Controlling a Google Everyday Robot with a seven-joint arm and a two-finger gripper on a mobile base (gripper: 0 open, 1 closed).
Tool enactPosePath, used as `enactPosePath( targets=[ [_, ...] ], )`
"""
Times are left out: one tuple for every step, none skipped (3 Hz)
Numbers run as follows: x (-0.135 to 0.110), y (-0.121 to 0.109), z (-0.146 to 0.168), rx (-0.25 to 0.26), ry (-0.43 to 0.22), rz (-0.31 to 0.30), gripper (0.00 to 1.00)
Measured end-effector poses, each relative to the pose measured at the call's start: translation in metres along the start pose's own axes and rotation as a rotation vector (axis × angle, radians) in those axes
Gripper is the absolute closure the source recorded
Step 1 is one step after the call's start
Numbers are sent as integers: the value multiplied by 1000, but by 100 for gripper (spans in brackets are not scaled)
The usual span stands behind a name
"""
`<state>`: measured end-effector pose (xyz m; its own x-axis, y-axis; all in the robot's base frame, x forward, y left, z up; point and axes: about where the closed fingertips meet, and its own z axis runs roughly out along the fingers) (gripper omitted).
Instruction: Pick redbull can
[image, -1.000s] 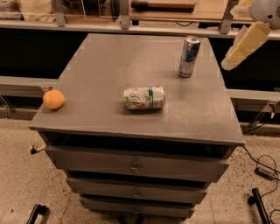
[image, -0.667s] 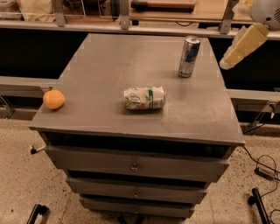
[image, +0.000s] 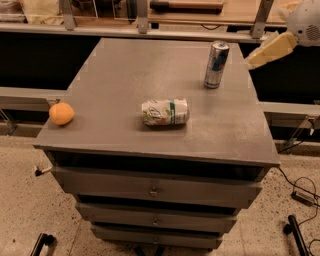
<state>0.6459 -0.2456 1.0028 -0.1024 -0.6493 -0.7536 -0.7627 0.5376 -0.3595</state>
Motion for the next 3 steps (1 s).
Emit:
enactPosePath(
  targets=[
    [-6, -37, 37, 33, -208, 95, 0],
    [-9, -53, 60, 24, -292, 146, 0],
    [-3, -48, 91, -54, -324, 215, 0]
  ],
)
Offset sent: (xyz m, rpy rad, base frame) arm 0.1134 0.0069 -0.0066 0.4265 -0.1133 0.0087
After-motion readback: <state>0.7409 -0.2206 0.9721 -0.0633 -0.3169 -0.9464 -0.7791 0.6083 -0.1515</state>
